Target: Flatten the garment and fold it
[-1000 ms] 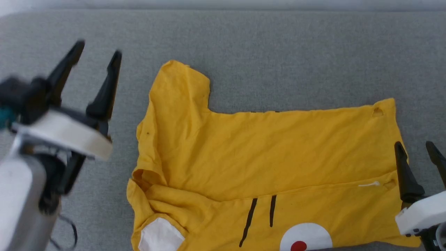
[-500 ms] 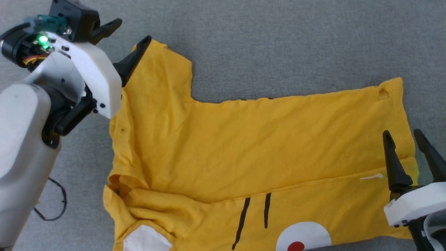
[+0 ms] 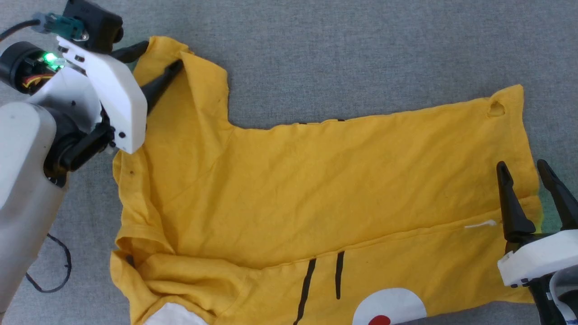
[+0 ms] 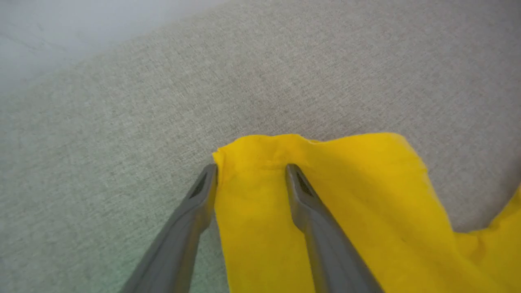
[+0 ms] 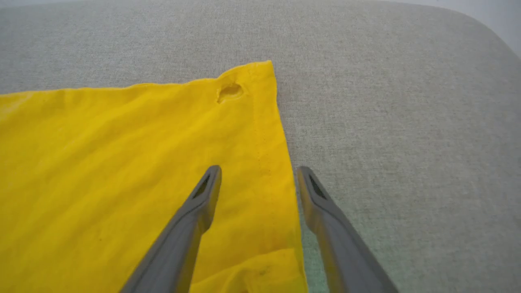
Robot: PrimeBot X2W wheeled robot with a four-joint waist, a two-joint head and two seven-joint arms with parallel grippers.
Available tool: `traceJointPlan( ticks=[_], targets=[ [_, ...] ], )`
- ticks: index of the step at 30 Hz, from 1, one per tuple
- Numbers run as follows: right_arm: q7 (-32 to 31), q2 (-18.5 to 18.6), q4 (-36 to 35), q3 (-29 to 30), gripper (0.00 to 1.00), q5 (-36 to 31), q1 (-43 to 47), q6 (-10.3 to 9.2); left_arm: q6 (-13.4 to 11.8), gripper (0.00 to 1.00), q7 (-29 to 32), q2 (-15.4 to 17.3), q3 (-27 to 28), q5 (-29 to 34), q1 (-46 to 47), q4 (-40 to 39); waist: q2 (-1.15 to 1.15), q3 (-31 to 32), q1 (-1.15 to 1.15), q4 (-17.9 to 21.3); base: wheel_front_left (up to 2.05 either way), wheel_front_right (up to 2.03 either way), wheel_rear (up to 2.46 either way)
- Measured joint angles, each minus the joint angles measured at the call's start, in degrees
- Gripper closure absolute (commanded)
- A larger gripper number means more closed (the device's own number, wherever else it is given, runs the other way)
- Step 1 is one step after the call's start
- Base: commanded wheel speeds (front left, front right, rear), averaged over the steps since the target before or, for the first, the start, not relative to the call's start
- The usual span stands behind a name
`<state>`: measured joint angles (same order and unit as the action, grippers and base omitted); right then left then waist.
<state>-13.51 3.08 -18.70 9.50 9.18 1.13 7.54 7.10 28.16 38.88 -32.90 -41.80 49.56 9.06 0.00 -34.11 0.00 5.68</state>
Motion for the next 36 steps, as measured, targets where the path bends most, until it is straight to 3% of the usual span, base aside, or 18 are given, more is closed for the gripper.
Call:
traceJointPlan(
  ticks=[9, 18, 24, 29, 36],
  targets=[
    [-1.68, 0.63, -2.26, -0.01, 0.00, -0.56, -1.94, 0.00, 0.35, 1.00, -5.32, -0.76, -0.47, 0.77, 0.32, 3.79, 0.00, 0.93, 0.00, -0.23, 0.00, 0.00, 0.00],
    [-10.48, 9.40, -7.05, -0.65, 0.00, 1.48, -11.52, 0.00, 0.36, 1.00, -9.96, -1.03, -0.33, 0.36, -1.28, 5.11, 0.00, 4.23, 0.00, -1.65, 0.00, 0.00, 0.00],
    [-20.52, 14.28, -2.50, -1.33, 0.00, 3.54, -17.19, 0.00, 0.35, 1.00, -10.61, -0.97, -0.36, 0.27, -1.58, 4.34, 0.00, 4.87, 0.01, -3.26, 0.00, 0.00, 0.00],
    [-26.37, 12.83, 2.50, -0.12, 0.00, 5.15, -20.85, 0.00, 0.34, 1.00, -10.88, -1.53, -0.52, 0.27, -1.49, 3.54, 0.00, 3.20, 0.00, -4.00, 0.00, 0.00, 0.00],
    [-31.08, 13.96, 6.06, 0.13, 0.00, 5.16, -20.98, 0.00, 0.34, 1.00, -10.94, -2.23, -0.85, 0.26, -1.25, 3.61, 0.00, 1.10, 0.00, -5.24, 0.00, 0.00, 0.00]
  ],
)
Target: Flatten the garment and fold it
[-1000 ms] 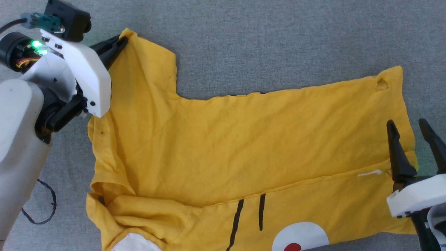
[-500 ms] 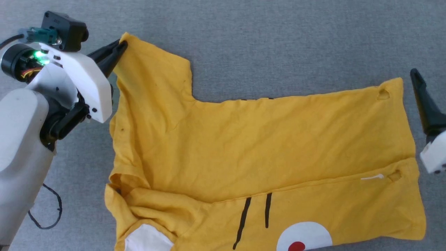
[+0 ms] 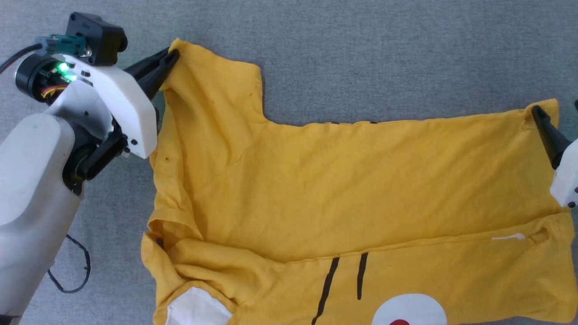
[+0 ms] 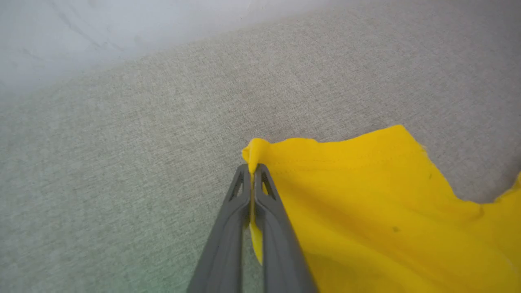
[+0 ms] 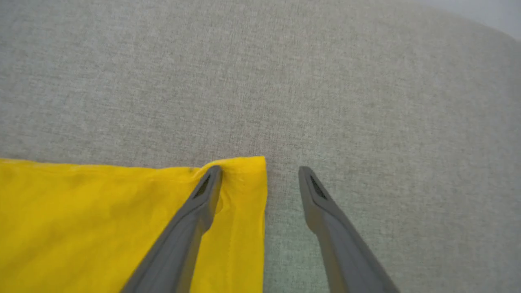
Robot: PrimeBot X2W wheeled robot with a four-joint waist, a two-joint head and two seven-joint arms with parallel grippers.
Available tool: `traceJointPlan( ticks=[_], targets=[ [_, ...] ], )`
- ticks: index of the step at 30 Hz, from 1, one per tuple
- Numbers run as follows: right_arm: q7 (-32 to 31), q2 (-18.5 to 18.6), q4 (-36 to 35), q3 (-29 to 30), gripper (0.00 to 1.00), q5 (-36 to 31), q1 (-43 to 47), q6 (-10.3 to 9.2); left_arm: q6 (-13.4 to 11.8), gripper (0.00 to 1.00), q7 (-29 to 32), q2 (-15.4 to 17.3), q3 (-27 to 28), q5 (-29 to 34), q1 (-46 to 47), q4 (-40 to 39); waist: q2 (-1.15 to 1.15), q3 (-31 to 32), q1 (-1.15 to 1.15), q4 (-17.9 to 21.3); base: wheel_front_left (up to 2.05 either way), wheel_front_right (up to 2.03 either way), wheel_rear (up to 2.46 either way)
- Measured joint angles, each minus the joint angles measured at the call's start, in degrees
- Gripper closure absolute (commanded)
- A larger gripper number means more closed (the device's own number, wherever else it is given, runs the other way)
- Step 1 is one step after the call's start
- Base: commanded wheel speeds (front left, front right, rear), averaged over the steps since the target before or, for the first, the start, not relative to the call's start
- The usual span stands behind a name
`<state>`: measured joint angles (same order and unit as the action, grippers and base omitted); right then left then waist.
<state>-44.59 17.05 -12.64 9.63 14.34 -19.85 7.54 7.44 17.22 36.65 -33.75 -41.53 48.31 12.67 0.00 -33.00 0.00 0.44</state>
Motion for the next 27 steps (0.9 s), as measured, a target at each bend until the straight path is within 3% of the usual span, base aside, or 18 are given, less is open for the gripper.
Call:
traceJointPlan(
  ticks=[8, 10, 11, 16, 27],
  targets=[
    [-3.91, -0.27, 0.45, 0.19, 0.00, 1.12, 0.75, 0.00, -0.01, 1.00, 0.43, 0.01, -0.19, -0.26, 0.68, 0.03, 0.00, -0.60, 0.00, -0.31, 0.00, 0.00, 0.00],
    [-4.07, -0.51, 0.38, 0.56, 0.75, 1.29, 0.75, 0.00, -0.01, 1.00, 0.42, -0.10, -0.31, -0.26, 0.98, 0.03, 0.00, -0.75, 0.00, -0.42, 0.00, 0.00, 0.00],
    [-4.12, -0.49, 0.37, 0.47, 1.00, 1.29, 0.75, 0.00, -0.01, 1.00, 0.40, -0.18, -0.33, -0.26, 1.08, 0.03, 0.00, -0.83, 0.00, -0.49, 0.00, 0.00, 0.00],
    [-2.01, -0.10, 0.82, 0.07, 1.00, 1.29, 0.70, 0.00, -0.01, 1.00, -1.97, -0.69, -0.37, -0.22, 1.13, 0.12, 0.00, -1.10, 0.00, -0.82, 0.00, 0.00, 0.00],
    [8.09, -0.41, 1.35, 0.65, 1.00, 1.30, 3.11, 0.00, -2.63, 1.00, -15.79, 0.31, 2.87, 1.62, -4.18, -2.54, 0.00, 3.76, 0.00, -1.04, 0.00, 0.00, 0.00]
  ],
)
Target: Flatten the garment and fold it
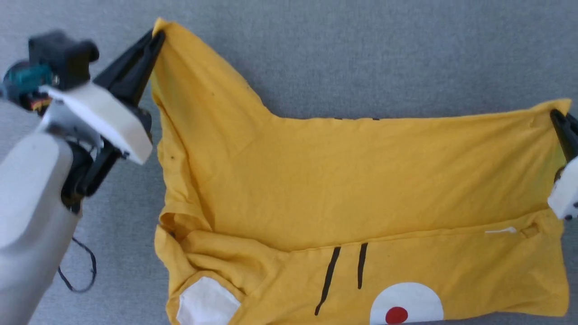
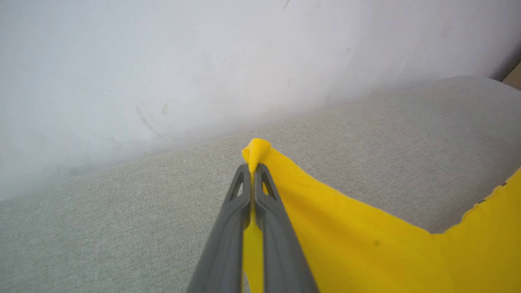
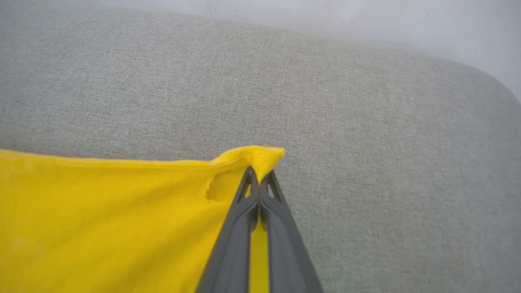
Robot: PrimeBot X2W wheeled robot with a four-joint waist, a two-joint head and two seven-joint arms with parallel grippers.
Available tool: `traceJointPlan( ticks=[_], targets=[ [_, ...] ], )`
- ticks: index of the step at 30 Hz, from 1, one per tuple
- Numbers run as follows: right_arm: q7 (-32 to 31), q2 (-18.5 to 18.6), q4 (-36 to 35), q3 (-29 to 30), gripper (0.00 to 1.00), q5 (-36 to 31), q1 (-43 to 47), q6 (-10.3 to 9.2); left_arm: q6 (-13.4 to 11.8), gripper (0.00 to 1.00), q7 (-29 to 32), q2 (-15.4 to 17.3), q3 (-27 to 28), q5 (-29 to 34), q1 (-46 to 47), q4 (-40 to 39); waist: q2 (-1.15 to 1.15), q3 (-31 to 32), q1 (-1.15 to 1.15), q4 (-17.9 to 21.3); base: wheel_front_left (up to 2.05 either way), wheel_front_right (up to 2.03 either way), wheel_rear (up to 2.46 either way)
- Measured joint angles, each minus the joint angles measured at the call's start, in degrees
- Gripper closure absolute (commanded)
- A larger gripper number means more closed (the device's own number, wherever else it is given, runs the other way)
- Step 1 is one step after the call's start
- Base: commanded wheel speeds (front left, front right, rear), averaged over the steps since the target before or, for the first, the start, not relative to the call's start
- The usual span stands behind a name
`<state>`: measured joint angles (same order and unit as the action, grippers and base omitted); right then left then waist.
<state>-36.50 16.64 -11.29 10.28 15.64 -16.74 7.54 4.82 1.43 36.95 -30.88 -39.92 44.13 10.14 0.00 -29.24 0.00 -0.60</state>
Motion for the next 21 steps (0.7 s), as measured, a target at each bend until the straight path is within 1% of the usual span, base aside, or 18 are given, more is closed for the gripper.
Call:
traceJointPlan(
  ticks=[5, 13, 17, 19, 21],
  targets=[
    [2.91, -1.14, -1.80, 2.00, 1.00, 0.31, 5.66, 0.00, -2.79, 1.00, -3.78, 2.01, 1.72, -0.44, -7.84, -5.78, 0.00, 4.32, 0.01, -0.35, 0.00, 0.00, 0.00],
    [6.05, -5.71, -3.05, 4.93, 1.00, 1.58, 16.05, 0.00, -9.61, 1.00, -7.49, 5.19, 4.90, -4.14, -25.25, -16.59, 0.00, 11.70, 0.02, -0.72, 0.00, 0.00, 0.00],
    [7.50, -8.43, -2.82, 5.70, 1.00, 1.81, 20.52, 0.00, -12.79, 1.00, -9.16, 5.94, 5.52, -5.65, -33.75, -20.01, 0.00, 14.92, 0.02, -0.79, 0.00, 0.00, 0.00],
    [8.04, -9.62, -2.55, 6.10, 1.00, 2.14, 22.69, 0.00, -14.68, 1.00, -9.75, 5.79, 5.60, -6.53, -37.78, -22.01, 0.00, 16.31, 0.02, -0.82, 0.00, 0.00, 0.00],
    [8.48, -10.60, -2.19, 6.27, 1.00, 2.31, 24.65, 0.00, -15.63, 1.00, -10.12, 5.64, 5.56, -7.44, -41.13, -22.98, 0.00, 17.48, 0.03, -0.86, 0.00, 0.00, 0.00]
  ],
)
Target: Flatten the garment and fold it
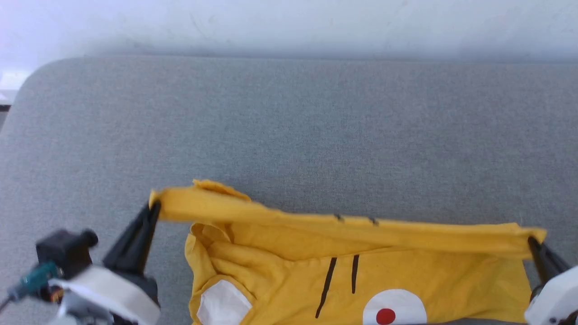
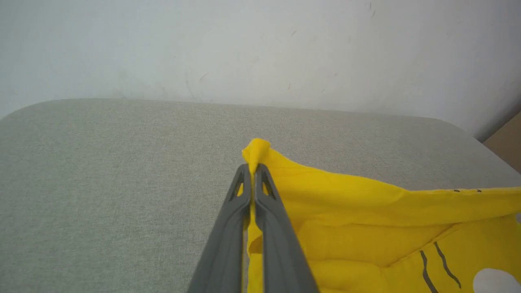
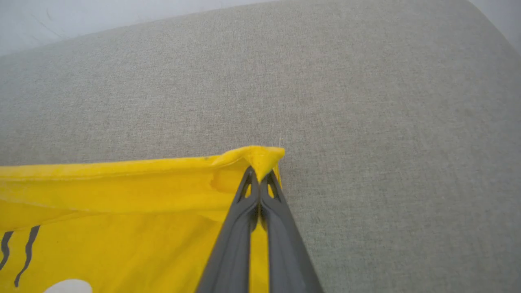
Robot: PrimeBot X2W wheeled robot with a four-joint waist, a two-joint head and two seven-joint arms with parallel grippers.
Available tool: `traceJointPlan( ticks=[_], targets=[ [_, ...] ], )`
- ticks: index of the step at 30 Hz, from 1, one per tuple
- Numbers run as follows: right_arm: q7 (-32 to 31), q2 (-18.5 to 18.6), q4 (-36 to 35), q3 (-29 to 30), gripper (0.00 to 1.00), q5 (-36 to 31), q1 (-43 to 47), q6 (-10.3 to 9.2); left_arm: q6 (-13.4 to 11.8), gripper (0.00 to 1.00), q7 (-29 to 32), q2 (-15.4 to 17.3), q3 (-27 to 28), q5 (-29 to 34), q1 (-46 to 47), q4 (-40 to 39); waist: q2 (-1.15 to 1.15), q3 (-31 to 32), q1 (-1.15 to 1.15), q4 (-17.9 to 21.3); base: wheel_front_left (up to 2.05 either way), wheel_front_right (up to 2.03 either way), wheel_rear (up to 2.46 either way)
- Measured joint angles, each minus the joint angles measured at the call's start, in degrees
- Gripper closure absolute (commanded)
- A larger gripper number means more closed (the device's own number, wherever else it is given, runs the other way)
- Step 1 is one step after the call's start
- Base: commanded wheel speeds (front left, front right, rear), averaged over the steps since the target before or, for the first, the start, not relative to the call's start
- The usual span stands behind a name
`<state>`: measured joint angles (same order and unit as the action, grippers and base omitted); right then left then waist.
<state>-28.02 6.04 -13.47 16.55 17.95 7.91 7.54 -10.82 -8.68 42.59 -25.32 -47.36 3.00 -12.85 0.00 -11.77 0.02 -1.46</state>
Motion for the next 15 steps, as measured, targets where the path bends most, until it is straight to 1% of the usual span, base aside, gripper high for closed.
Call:
traceJointPlan(
  ticks=[2, 5, 11, 12, 13, 14, 15],
  targets=[
    [0.42, -0.71, 0.75, -0.08, 1.00, 0.01, 1.54, 0.00, -0.82, 1.00, 0.03, 0.05, -0.54, -0.14, -2.91, -0.30, 0.00, 0.94, -0.01, -0.06, 0.00, 0.00, 0.00],
    [0.66, -0.94, 1.76, -1.15, 1.00, -1.03, 2.86, 0.00, -0.91, 1.00, 0.92, -0.16, -2.89, -0.01, -5.36, 0.89, 0.00, 1.82, -0.01, -0.07, 0.00, 0.00, 0.00],
    [1.02, -1.52, 3.97, -2.60, 1.00, -1.82, 3.05, 0.00, -0.76, 1.00, 2.54, -3.56, -6.12, -1.27, -6.14, 5.55, 0.00, 2.55, -0.02, 0.17, 0.00, 0.00, 0.00],
    [0.99, -1.52, 4.45, -2.68, 0.86, -2.01, 3.05, 0.00, -0.66, 1.00, 3.10, -3.64, -6.80, -1.23, -6.15, 6.44, 0.00, 2.63, -0.02, 0.26, 0.00, 0.00, 0.00],
    [0.97, -1.49, 4.91, -2.66, 0.66, -2.25, 3.05, 0.00, -0.52, 1.00, 3.53, -3.63, -7.26, -1.08, -6.15, 7.24, 0.00, 2.70, -0.02, 0.33, 0.00, 0.00, 0.00],
    [0.88, -1.47, 5.23, -2.61, 0.29, -2.36, 3.05, 0.00, -0.53, 1.00, 3.74, -3.66, -7.53, -1.05, -6.15, 7.97, 0.00, 2.79, -0.02, 0.39, 0.00, 0.00, 0.00],
    [0.87, -1.44, 5.35, -2.57, 0.00, -2.35, 3.05, 0.00, -0.69, 0.93, 3.98, -3.65, -7.62, -1.03, -6.15, 8.51, 0.00, 2.88, -0.02, 0.44, 0.00, 0.00, 0.00]
  ],
)
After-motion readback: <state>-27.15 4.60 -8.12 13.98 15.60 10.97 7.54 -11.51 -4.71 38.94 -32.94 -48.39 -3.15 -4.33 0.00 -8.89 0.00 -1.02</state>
